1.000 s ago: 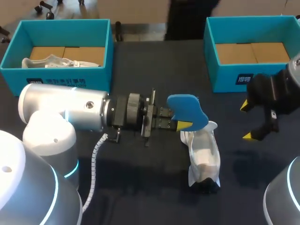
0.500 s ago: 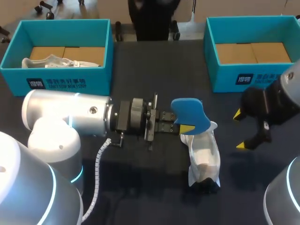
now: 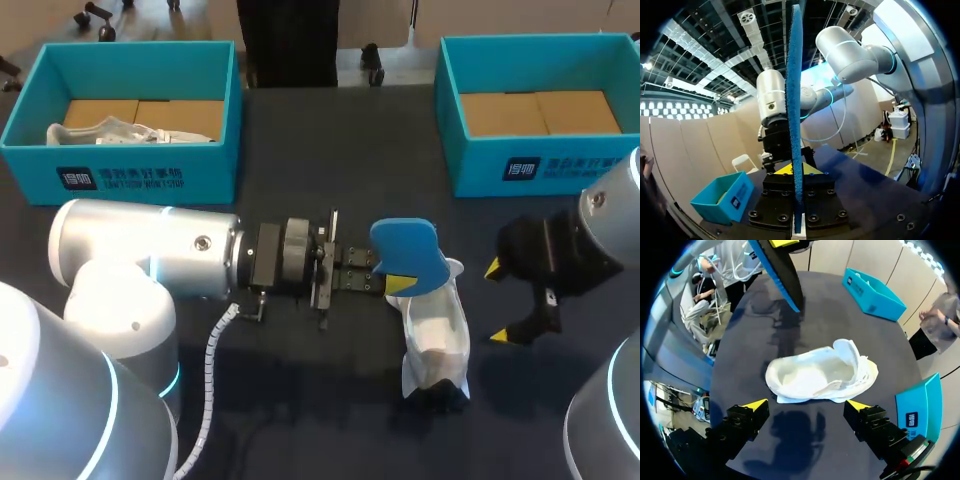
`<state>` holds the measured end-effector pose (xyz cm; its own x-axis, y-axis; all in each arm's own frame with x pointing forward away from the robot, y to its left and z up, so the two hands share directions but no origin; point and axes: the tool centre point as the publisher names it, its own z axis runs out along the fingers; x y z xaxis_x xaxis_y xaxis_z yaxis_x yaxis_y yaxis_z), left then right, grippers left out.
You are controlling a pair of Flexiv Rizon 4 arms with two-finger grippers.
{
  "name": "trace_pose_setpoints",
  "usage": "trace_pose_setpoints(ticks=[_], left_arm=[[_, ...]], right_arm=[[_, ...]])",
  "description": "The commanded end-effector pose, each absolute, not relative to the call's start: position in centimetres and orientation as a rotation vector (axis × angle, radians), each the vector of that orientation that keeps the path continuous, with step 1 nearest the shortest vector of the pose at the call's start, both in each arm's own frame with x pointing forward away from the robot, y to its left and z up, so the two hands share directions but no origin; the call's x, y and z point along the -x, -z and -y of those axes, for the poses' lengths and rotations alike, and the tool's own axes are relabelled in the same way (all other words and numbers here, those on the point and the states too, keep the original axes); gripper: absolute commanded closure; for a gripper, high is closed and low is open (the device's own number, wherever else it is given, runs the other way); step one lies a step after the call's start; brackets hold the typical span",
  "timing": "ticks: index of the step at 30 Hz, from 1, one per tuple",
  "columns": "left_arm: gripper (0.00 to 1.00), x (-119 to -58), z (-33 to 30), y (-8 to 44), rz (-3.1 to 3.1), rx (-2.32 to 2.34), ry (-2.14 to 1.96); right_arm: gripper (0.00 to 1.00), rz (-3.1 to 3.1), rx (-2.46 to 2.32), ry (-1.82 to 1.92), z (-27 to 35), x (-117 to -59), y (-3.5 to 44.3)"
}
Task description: Take the shoe out of the shoebox, open the shoe tongue, remove and reinsert the insole, then place the shoe into the shoebox
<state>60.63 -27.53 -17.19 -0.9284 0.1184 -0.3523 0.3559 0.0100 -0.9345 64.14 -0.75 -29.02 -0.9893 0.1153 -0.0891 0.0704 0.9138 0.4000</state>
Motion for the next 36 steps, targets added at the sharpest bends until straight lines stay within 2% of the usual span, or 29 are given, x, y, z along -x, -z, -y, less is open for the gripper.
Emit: trace_pose_setpoints(ticks=[1,31,36], left_arm=[[1.0,-60.1,27.8,17.0,-2.102,-0.486,2.023],[1.0,-60.1,27.8,17.0,-2.102,-0.486,2.023],[1.0,-59.3,28.2,19.2,-2.082,-0.519,2.011]], right_arm=[[0.0,-2.961,-0.145,-0.6,0.4,-64.3,28.9],[0.0,-2.961,-0.145,-0.6,0.4,-64.3,28.9],[0.0,-2.961,-0.145,-0.6,0.4,-64.3,28.9]])
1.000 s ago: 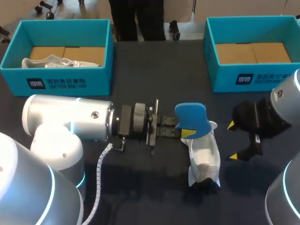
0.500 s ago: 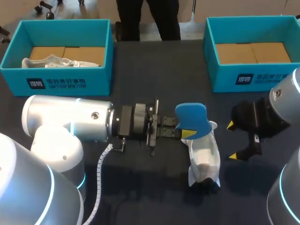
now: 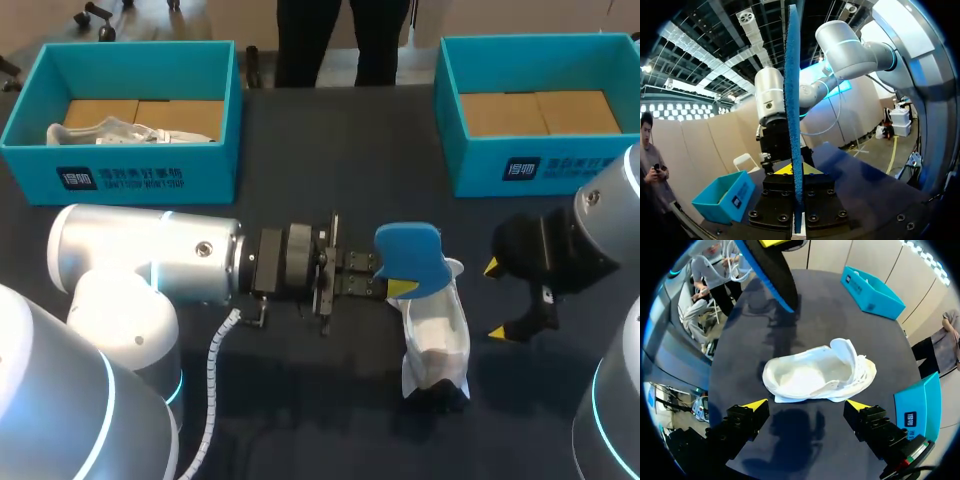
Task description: Take the shoe out of the shoebox, open the shoe tongue, remove and reinsert the insole, then place the shoe into the shoebox
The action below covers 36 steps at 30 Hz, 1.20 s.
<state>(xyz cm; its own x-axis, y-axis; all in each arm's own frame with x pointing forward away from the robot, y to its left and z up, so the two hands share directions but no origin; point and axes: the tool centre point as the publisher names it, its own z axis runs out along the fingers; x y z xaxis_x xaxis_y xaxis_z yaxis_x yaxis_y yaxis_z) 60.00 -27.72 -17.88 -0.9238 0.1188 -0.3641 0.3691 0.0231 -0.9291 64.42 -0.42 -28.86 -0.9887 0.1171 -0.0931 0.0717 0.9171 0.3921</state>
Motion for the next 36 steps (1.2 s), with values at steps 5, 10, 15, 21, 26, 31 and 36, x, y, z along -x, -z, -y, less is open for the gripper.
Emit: trace_pose_setpoints(ticks=[5,10,15,21,26,31,36], left_arm=[[1.0,-59.2,28.5,19.7,-2.053,-0.548,1.993],[1.0,-59.3,28.7,19.7,-2.004,-0.613,1.983],[1.0,-59.4,29.1,20.6,-1.974,-0.669,1.969],[1.0,-59.3,29.7,22.1,-1.984,-0.691,1.945],[1.0,-59.4,31.0,22.9,-1.978,-0.698,1.941],[1.0,-59.5,32.1,23.4,-1.964,-0.718,1.937],[1.0,-59.7,32.6,24.3,-1.979,-0.714,1.916]], right_arm=[[0.0,-2.961,-0.145,-0.6,0.4,-64.3,28.9],[0.0,-2.961,-0.145,-0.6,0.4,-64.3,28.9],[0.0,-2.961,-0.145,-0.6,0.4,-64.3,28.9],[0.0,-2.961,-0.145,-0.6,0.4,-64.3,28.9],[0.0,-2.961,-0.145,-0.6,0.4,-64.3,28.9],[0.0,-2.961,-0.145,-0.6,0.4,-64.3,28.9],[0.0,-2.961,-0.145,-0.6,0.4,-64.3,28.9]])
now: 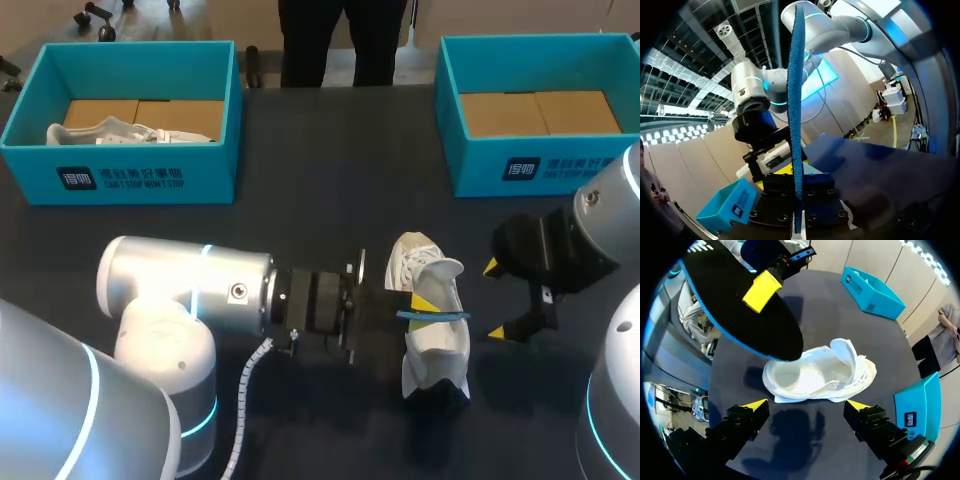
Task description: Take the shoe out of the shoebox, open the shoe tongue, remove and reinsert the insole, then place the shoe into the shoebox
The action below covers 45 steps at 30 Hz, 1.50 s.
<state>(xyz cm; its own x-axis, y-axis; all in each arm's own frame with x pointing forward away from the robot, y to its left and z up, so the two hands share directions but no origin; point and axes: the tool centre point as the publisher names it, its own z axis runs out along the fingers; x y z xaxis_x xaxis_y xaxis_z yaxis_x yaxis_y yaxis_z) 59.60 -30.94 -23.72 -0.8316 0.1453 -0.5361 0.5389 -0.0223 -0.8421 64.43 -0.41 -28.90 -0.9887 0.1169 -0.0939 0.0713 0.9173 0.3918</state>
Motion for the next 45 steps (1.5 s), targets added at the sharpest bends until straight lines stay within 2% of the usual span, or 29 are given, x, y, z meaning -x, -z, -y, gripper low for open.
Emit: trace_pose_setpoints(ticks=[1,22,45], left_arm=[[1.0,-59.7,32.6,24.5,-1.98,-0.71,1.913],[1.0,-61.2,34.8,27.7,-2.009,-0.706,1.892],[1.0,-62.1,34.3,30.9,-2.068,-0.663,1.816]], right_arm=[[0.0,-2.961,-0.145,-0.6,0.4,-64.3,28.9],[0.0,-2.961,-0.145,-0.6,0.4,-64.3,28.9],[0.0,-2.961,-0.145,-0.6,0.4,-64.3,28.9]])
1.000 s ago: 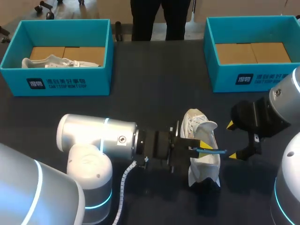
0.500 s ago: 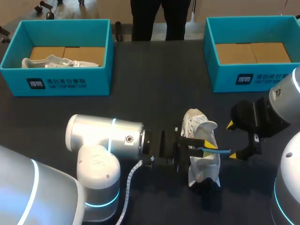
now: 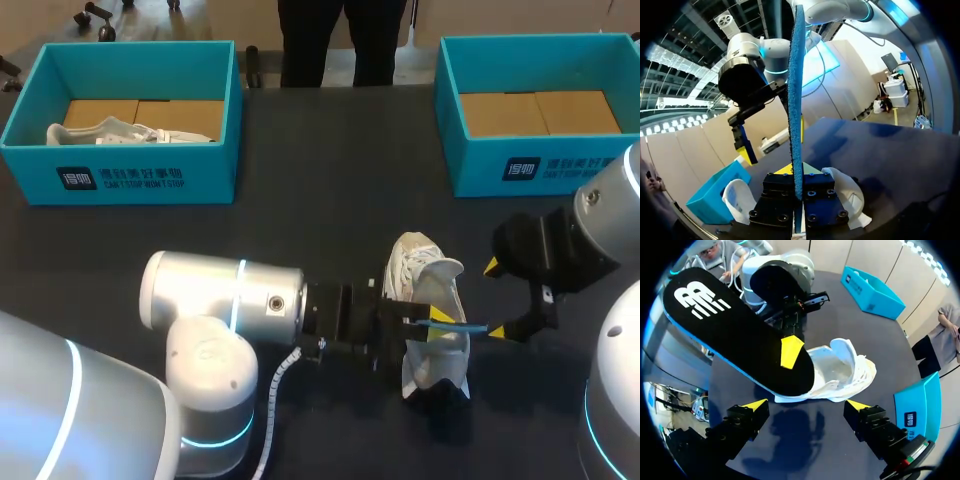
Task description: Take the shoe out of the shoebox, open the shoe tongue, remove and reinsert the insole, then place the shoe into the shoebox
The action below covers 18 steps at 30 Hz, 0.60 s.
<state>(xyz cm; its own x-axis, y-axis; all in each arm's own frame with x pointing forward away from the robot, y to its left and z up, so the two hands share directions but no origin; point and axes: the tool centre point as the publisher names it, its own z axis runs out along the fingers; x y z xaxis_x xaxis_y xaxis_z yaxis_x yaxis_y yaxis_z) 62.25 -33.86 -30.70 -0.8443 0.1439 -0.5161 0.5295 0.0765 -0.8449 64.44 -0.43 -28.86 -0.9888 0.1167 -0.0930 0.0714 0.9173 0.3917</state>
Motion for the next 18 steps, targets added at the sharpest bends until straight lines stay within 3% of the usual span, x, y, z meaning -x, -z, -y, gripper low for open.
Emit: trace_pose_setpoints(ticks=[1,18], left_arm=[[1.0,-62.2,34.3,31.0,-2.069,-0.661,1.815],[1.0,-63.5,34.7,33.1,-2.07,-0.63,1.754]], right_arm=[[0.0,-2.961,-0.145,-0.6,0.4,-64.3,28.9],[0.0,-2.961,-0.145,-0.6,0.4,-64.3,28.9]])
